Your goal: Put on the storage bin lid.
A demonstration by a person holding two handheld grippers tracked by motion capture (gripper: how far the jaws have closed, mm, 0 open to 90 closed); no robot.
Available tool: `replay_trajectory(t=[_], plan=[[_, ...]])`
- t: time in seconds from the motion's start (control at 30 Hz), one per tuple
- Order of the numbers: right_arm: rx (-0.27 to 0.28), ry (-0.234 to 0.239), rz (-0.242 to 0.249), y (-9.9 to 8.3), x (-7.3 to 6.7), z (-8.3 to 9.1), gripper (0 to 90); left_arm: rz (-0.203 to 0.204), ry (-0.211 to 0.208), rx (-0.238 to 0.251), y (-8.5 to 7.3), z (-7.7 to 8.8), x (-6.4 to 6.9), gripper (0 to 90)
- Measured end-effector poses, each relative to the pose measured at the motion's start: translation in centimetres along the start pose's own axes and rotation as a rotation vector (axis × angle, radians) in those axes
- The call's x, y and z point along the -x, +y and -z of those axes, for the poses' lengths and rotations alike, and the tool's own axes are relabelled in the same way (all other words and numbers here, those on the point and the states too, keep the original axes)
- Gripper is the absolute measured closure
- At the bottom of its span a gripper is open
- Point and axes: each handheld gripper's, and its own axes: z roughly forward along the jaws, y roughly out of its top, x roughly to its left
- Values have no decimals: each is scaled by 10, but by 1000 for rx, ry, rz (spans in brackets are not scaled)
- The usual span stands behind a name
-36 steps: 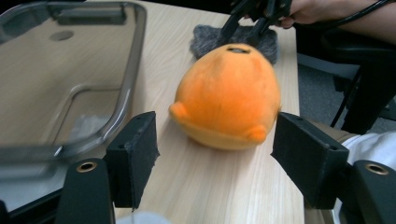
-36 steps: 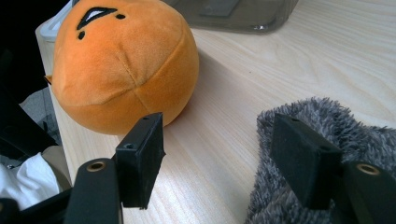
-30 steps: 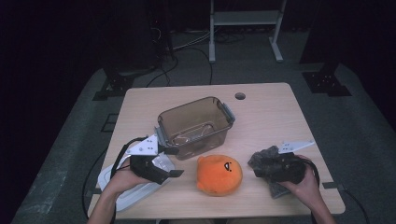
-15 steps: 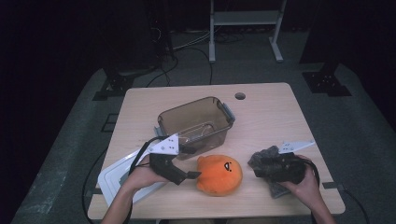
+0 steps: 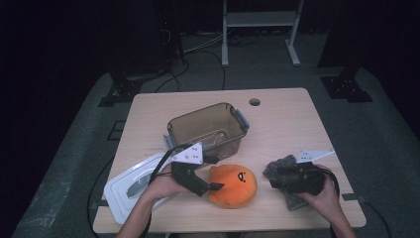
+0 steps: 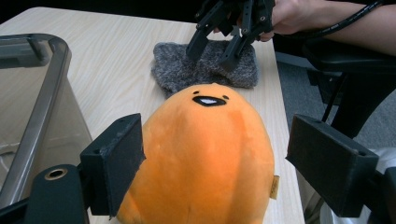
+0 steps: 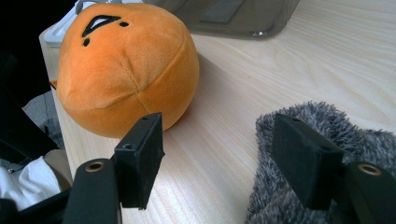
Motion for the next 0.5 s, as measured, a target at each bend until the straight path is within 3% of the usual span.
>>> replay_trajectory(t=[0.5], plan=[[1,3,-1,0,0,0,333,0,-30,2,5,-25,-4,211]])
